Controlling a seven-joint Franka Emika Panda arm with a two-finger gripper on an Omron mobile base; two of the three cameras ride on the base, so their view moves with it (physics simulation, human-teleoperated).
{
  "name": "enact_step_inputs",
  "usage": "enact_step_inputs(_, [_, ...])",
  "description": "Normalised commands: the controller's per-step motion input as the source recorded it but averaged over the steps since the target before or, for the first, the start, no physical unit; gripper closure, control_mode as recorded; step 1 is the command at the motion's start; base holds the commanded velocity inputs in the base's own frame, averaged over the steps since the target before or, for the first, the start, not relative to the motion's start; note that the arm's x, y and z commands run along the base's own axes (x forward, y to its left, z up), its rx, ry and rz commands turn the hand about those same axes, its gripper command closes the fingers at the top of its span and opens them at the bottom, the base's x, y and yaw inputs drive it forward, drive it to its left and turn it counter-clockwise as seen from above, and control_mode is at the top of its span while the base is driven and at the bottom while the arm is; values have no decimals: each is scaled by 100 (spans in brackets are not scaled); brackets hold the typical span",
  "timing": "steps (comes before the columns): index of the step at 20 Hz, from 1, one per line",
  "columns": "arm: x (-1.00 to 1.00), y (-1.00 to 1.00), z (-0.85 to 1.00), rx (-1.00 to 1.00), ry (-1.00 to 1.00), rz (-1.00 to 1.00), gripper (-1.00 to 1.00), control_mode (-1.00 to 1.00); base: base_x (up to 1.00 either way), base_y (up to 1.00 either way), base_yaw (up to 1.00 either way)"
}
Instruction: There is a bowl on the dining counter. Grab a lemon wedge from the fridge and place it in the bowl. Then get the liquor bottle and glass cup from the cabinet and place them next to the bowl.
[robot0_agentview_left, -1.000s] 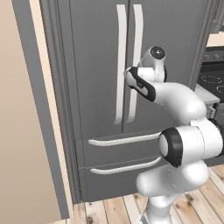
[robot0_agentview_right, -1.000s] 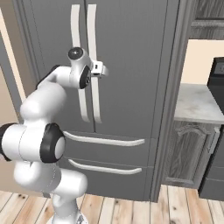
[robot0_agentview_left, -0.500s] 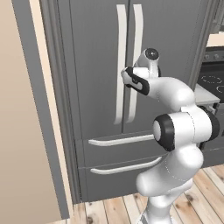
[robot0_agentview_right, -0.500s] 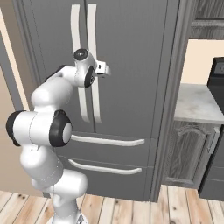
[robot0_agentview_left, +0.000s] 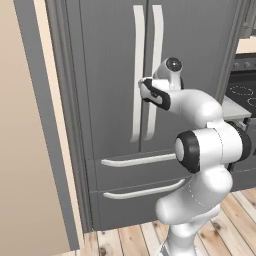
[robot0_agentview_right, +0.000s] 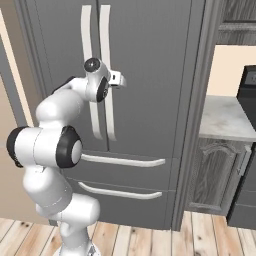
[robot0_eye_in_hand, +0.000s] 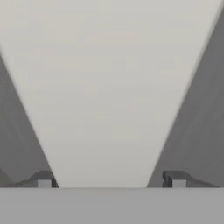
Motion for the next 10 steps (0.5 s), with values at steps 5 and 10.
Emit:
enact_step_inputs(5, [18,1,-12,0,0,0,100,-100,0,0,0])
enact_step_inputs(10, [-4,0,0,0,-2,0,100,-100,0,0,0])
